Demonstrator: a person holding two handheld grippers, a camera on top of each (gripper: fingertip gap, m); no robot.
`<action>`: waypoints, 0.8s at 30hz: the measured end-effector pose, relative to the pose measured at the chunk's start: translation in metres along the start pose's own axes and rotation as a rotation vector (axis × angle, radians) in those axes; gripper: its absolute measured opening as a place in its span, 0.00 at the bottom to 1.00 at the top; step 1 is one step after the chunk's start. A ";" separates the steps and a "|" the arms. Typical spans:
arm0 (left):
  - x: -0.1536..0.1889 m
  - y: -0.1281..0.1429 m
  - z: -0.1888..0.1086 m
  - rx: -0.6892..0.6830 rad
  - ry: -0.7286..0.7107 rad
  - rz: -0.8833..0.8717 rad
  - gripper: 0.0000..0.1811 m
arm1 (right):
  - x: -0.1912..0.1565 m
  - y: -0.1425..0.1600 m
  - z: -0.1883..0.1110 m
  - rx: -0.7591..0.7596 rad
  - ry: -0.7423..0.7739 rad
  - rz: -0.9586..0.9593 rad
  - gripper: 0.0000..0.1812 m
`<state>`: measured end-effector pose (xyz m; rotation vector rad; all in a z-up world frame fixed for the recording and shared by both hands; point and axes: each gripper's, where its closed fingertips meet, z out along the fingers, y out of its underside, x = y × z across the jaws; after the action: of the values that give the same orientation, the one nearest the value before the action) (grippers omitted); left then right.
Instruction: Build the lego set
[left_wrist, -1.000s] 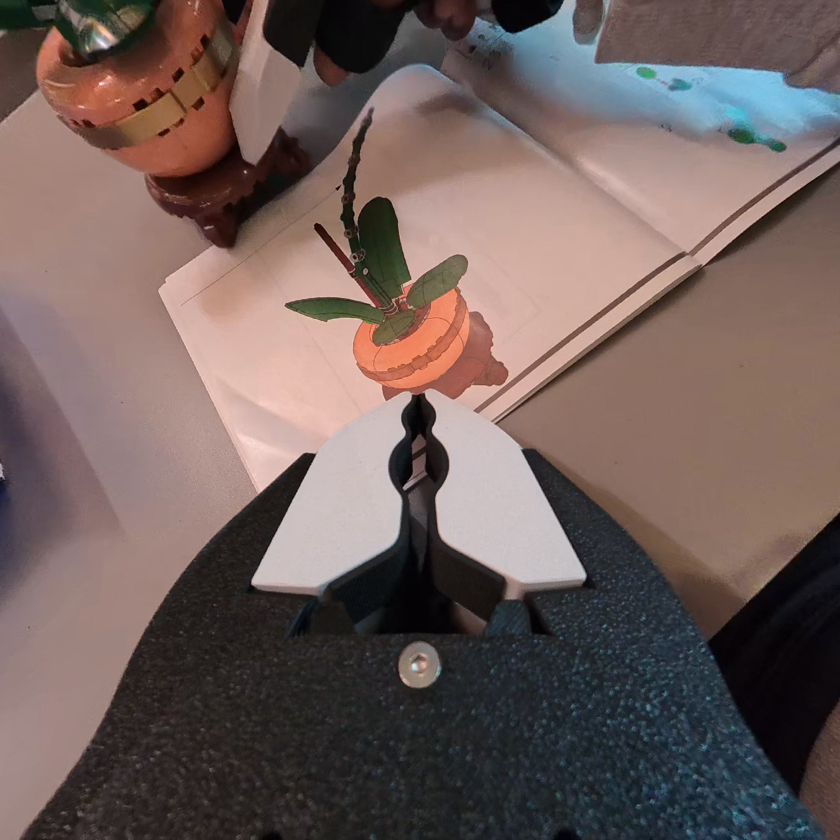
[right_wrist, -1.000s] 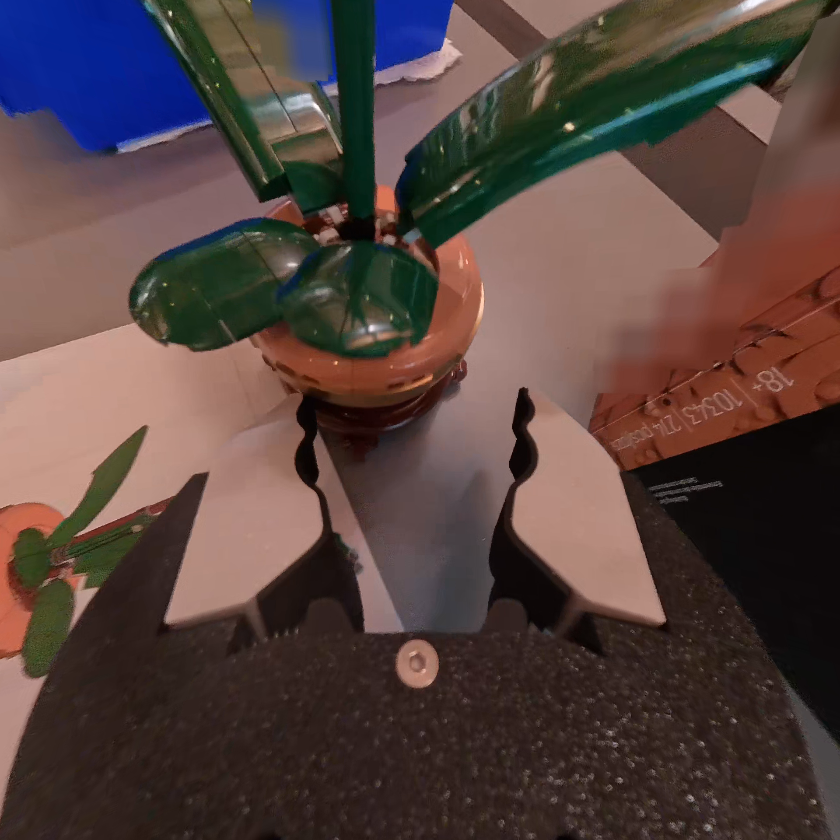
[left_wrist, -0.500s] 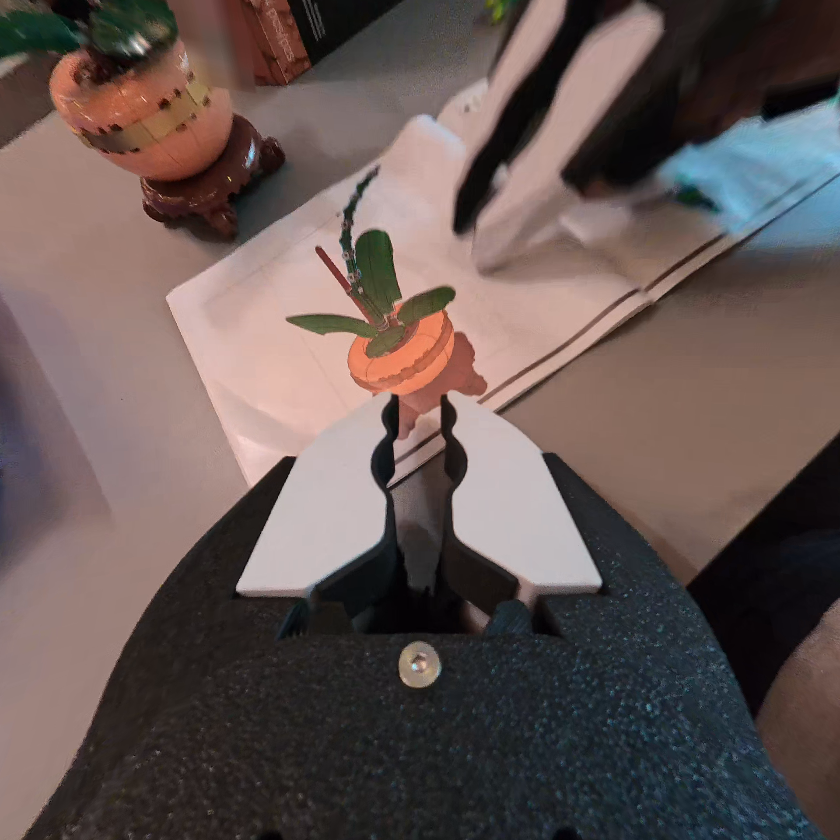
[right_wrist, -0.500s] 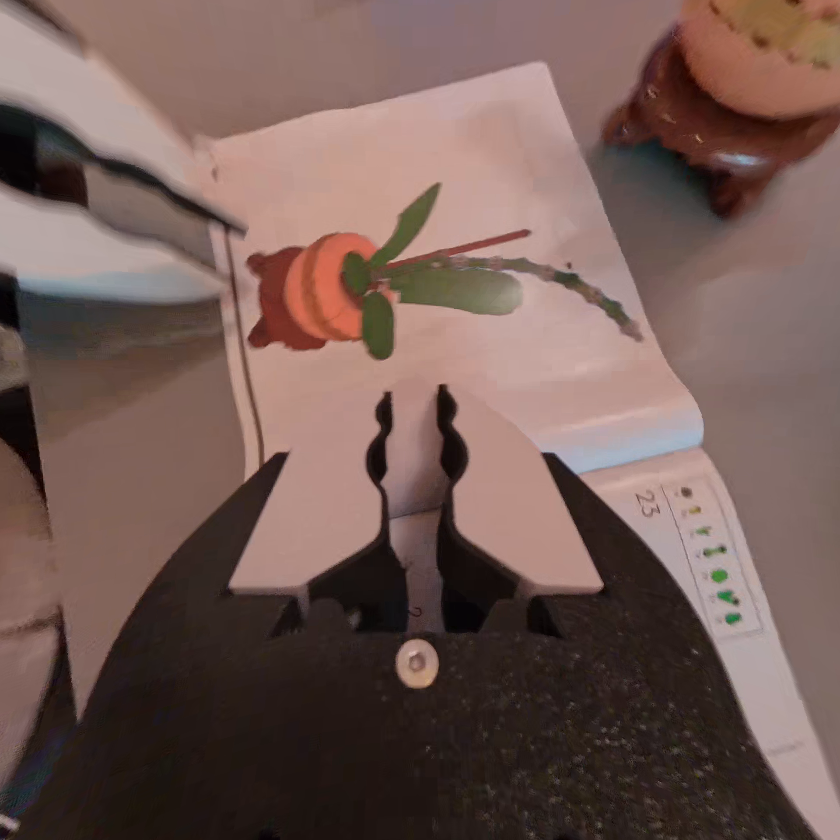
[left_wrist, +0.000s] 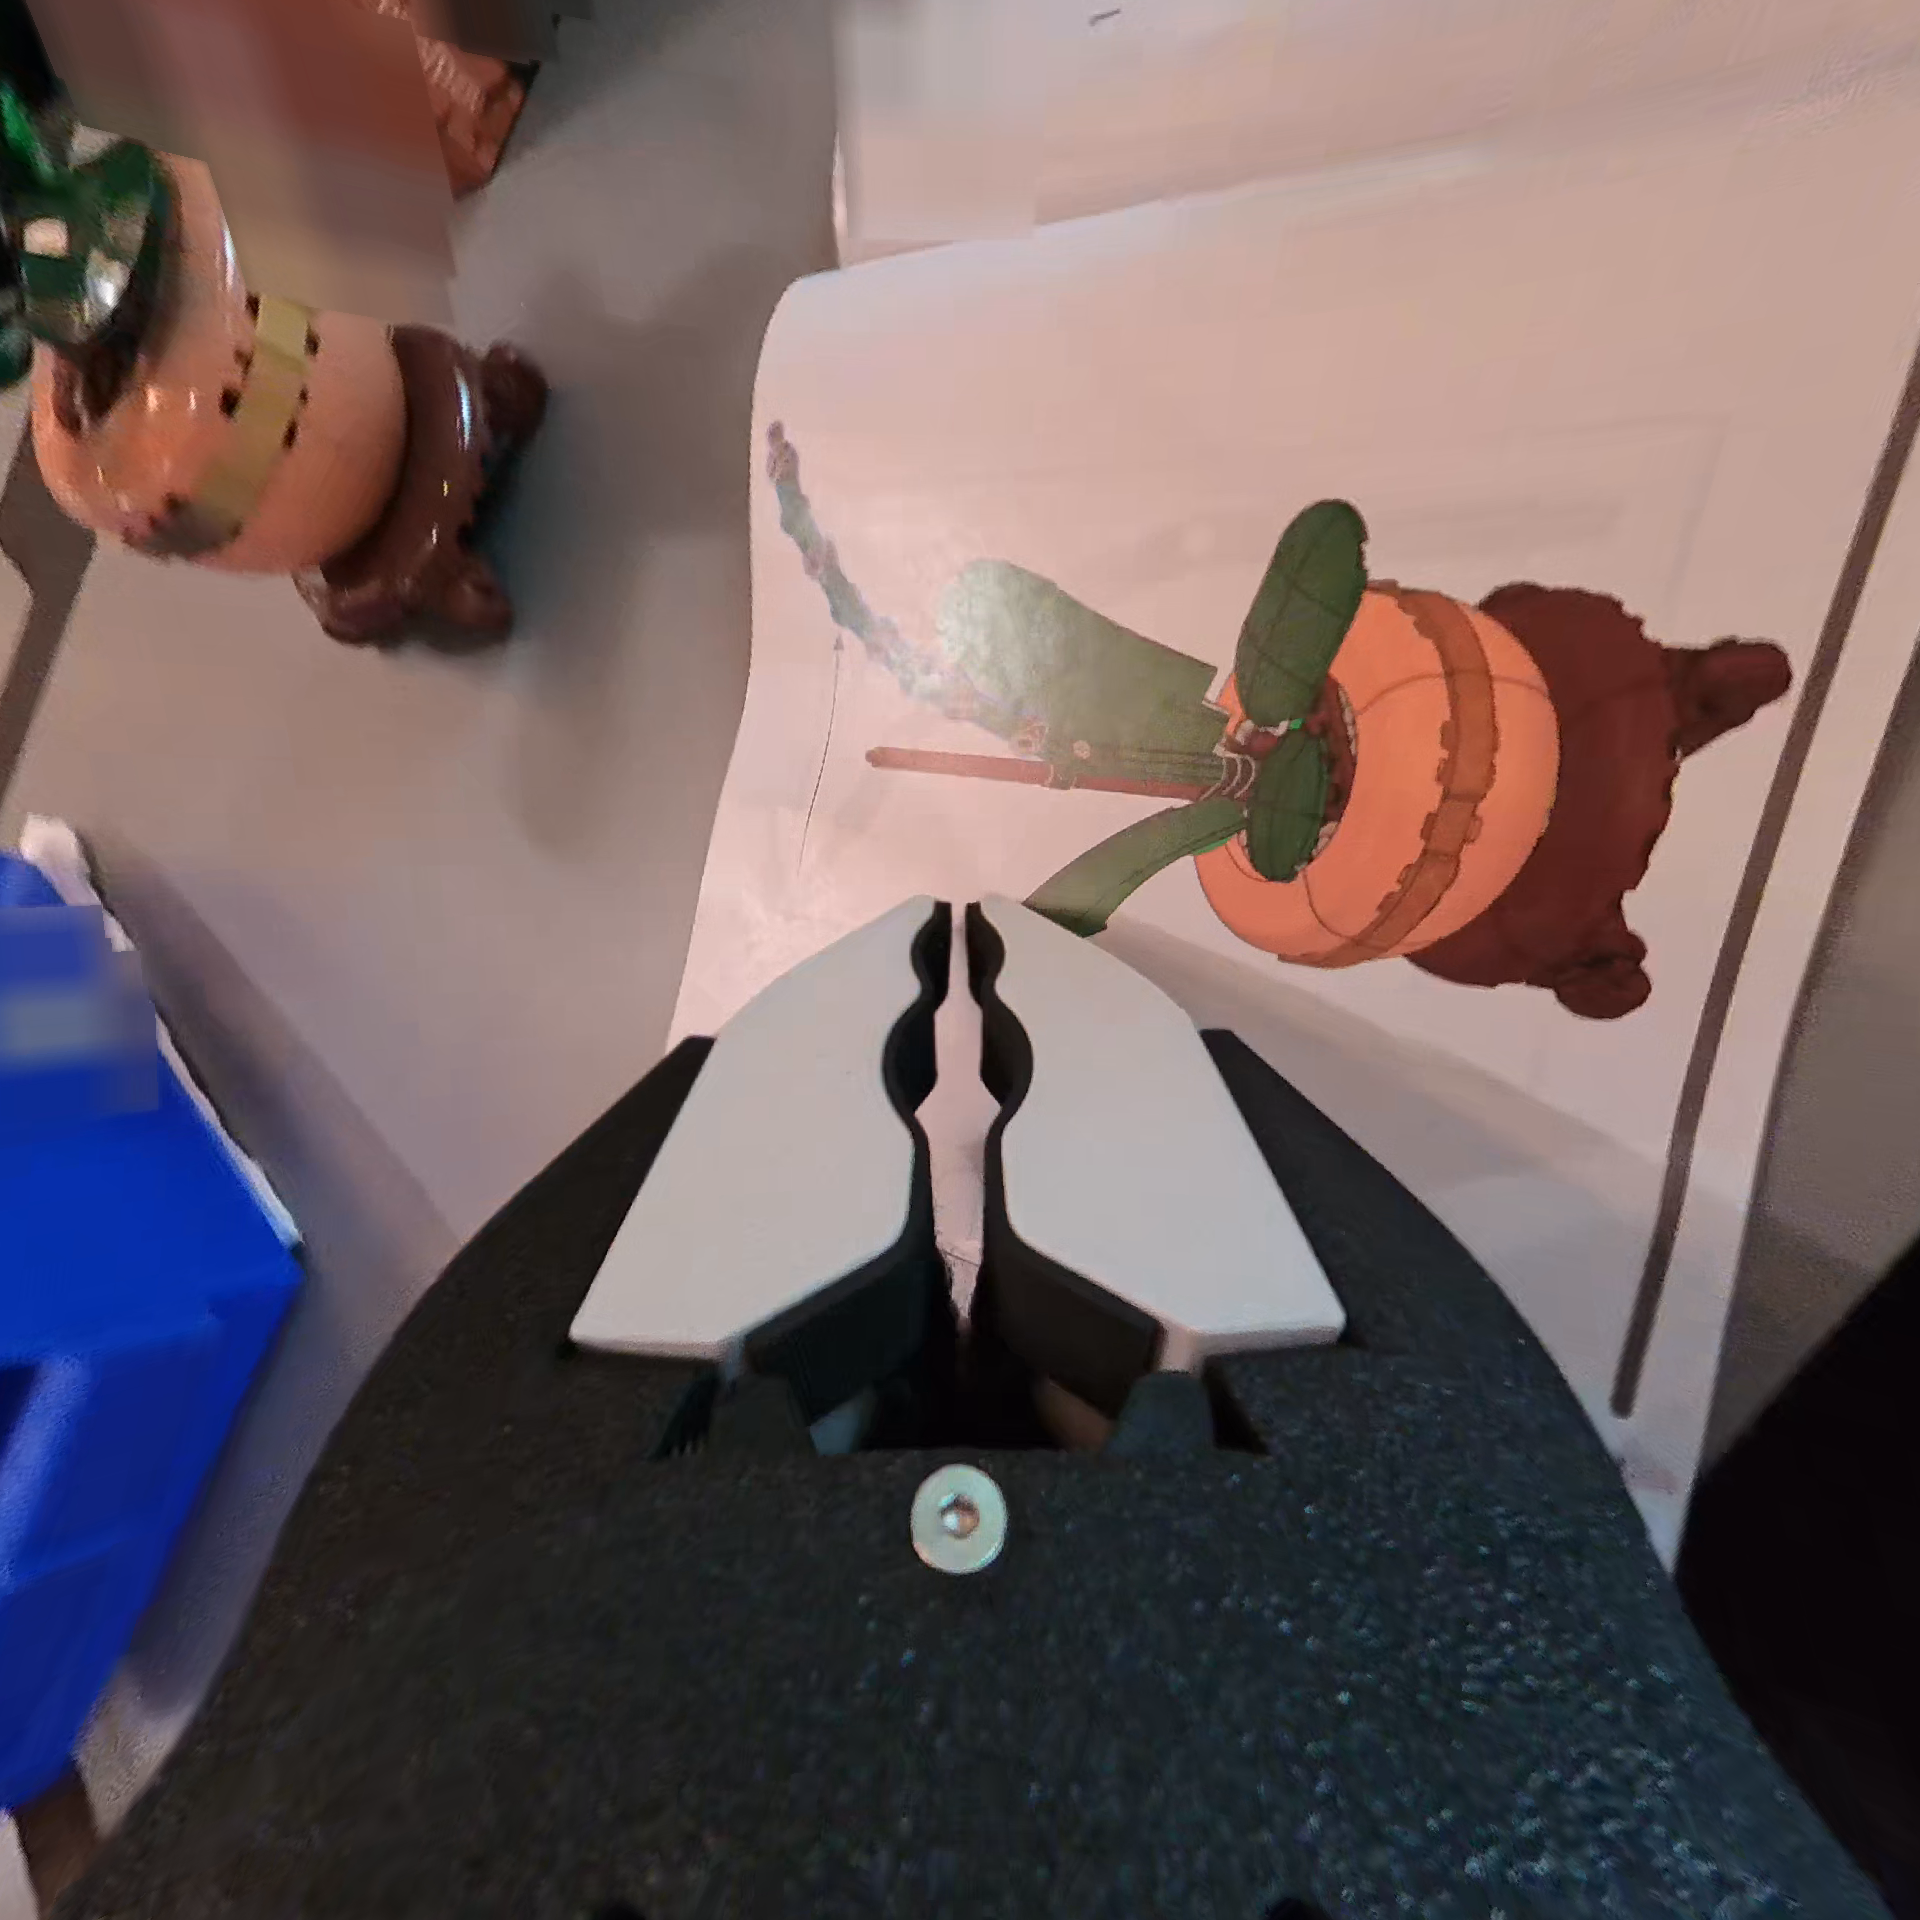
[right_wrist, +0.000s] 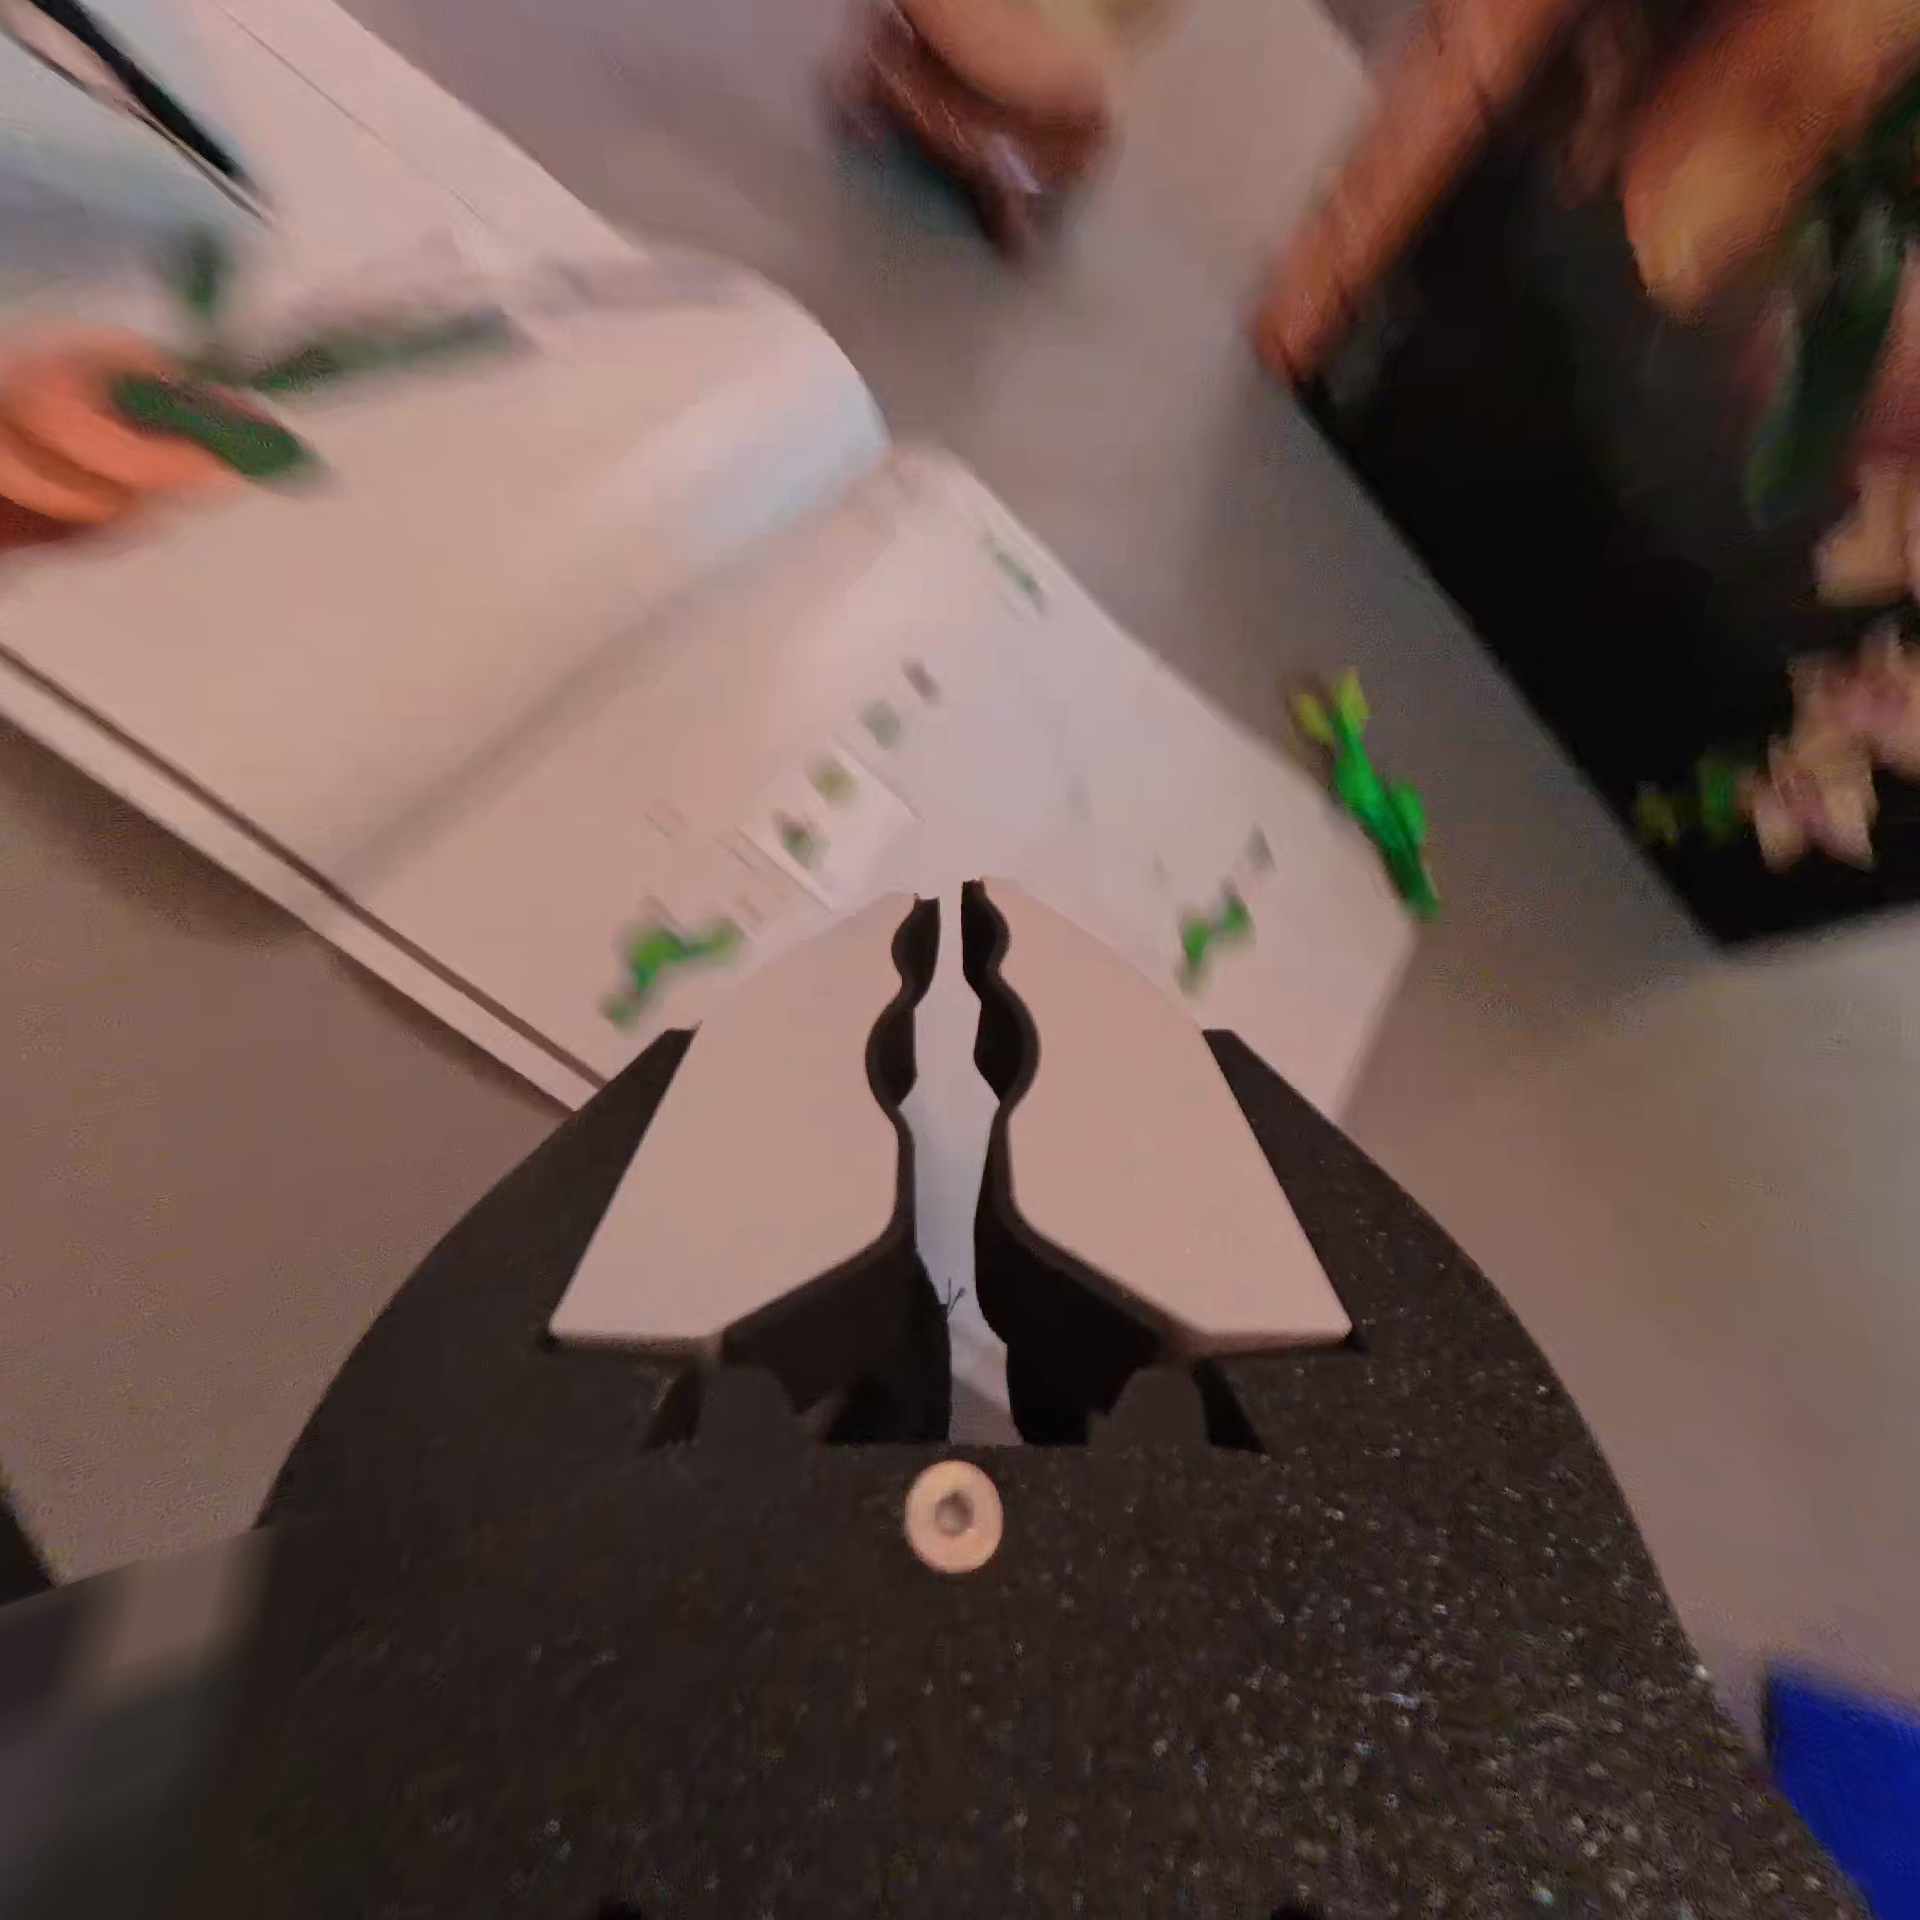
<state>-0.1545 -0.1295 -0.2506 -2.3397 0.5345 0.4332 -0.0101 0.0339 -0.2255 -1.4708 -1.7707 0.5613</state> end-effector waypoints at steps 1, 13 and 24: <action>-0.003 -0.001 0.003 0.009 0.014 0.032 0.01 | 0.008 0.024 0.000 -0.094 0.004 0.059 0.02; -0.038 -0.016 0.035 0.012 -0.041 0.291 0.02 | -0.038 0.050 -0.027 -0.168 0.035 0.277 0.00; -0.035 -0.013 0.032 0.077 -0.034 0.097 0.00 | -0.025 0.050 -0.021 -0.137 0.016 0.312 0.01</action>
<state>-0.1830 -0.0899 -0.2510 -2.2354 0.6400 0.4877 0.0394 0.0191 -0.2562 -1.8586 -1.6034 0.5909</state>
